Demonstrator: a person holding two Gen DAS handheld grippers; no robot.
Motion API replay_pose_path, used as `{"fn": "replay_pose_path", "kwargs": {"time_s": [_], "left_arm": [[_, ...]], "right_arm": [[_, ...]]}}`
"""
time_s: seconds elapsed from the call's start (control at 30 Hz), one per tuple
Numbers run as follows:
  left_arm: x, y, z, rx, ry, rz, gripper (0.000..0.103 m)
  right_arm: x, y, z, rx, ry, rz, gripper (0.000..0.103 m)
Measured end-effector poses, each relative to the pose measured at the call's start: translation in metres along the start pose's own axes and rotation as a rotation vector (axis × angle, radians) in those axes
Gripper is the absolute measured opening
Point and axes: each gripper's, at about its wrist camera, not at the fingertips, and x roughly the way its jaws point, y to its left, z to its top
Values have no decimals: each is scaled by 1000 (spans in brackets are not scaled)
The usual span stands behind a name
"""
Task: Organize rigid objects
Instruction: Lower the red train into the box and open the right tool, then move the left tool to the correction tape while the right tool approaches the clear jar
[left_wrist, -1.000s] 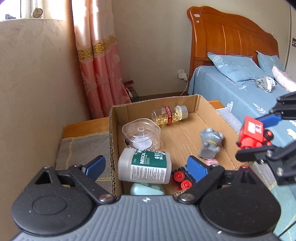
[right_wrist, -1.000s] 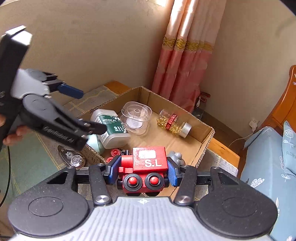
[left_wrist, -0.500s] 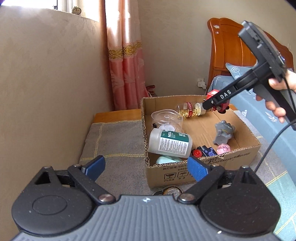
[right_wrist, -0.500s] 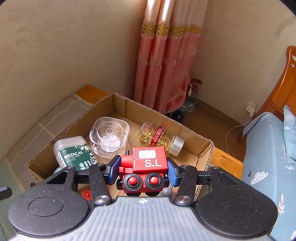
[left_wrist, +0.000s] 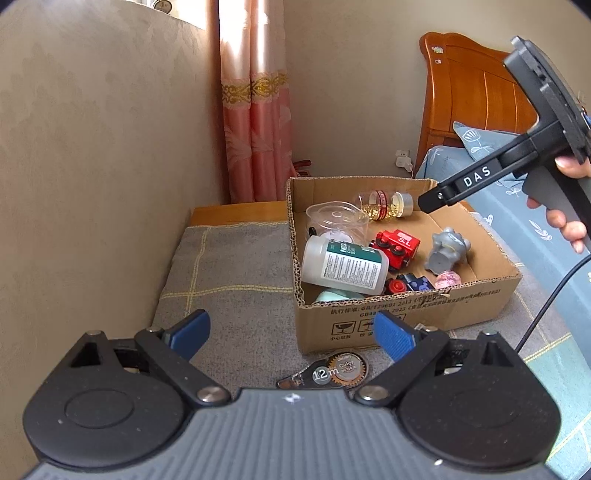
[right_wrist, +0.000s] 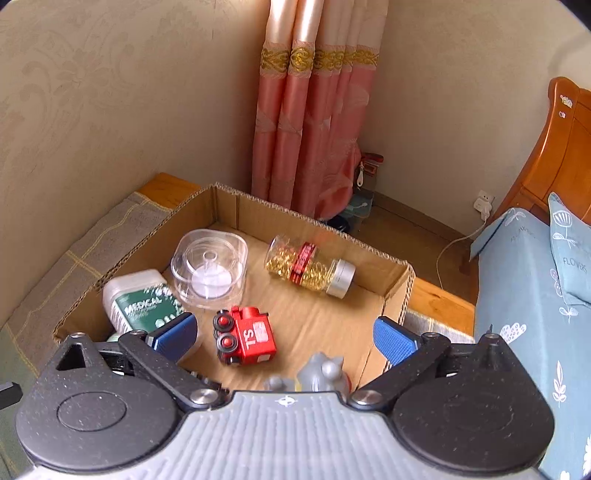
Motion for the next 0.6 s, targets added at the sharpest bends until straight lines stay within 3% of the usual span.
{"fn": "replay_pose_path", "kwargs": {"time_s": [0.3,0.6], "left_arm": [[-2,-5,-6,5,27,5,95],[0,6,-14,-22,61,68,95]], "right_arm": [[-21,8,-27,73,-10,5,103],[-50,45,-67,143,-82,-33,103]]}}
